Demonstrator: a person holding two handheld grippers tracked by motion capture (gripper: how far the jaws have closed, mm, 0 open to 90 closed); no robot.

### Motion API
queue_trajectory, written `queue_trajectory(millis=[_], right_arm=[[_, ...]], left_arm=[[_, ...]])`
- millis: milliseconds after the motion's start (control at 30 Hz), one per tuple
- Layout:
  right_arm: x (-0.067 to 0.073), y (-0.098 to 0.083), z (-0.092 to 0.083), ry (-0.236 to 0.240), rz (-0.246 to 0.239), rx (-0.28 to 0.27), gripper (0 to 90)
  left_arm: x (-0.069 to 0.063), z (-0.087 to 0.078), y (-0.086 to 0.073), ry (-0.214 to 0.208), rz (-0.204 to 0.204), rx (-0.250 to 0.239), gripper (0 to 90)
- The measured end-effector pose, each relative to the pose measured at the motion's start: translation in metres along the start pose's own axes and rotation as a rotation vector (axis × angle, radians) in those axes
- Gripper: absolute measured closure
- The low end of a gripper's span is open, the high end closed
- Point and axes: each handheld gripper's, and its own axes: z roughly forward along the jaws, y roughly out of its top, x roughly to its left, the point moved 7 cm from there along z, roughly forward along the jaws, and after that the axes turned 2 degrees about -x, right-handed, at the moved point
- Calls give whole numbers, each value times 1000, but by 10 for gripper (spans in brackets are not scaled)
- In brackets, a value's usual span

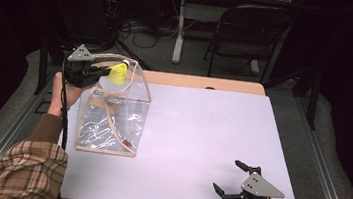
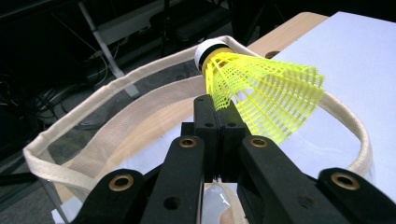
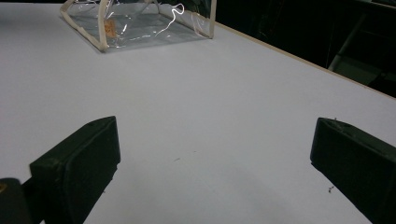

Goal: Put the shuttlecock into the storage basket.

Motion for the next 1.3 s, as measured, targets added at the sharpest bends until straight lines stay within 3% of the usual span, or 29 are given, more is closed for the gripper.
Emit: queue_trajectory(millis=[767,1100,1233,1300], right_arm=[[0,0,0,2,2,-3,10],[0,-1,1,9,6,-2,10],[-2,-1,0,6,8,-6,10],[-2,-1,0,8,11,-6,10]], left_arm=[[-4,12,-11,-32,-2,55,895],[-7,24,-16,-45,1,107,878],[-4,24,-10,-34,-31,67,557],[-2,21,-9,-19,-47,50,448]])
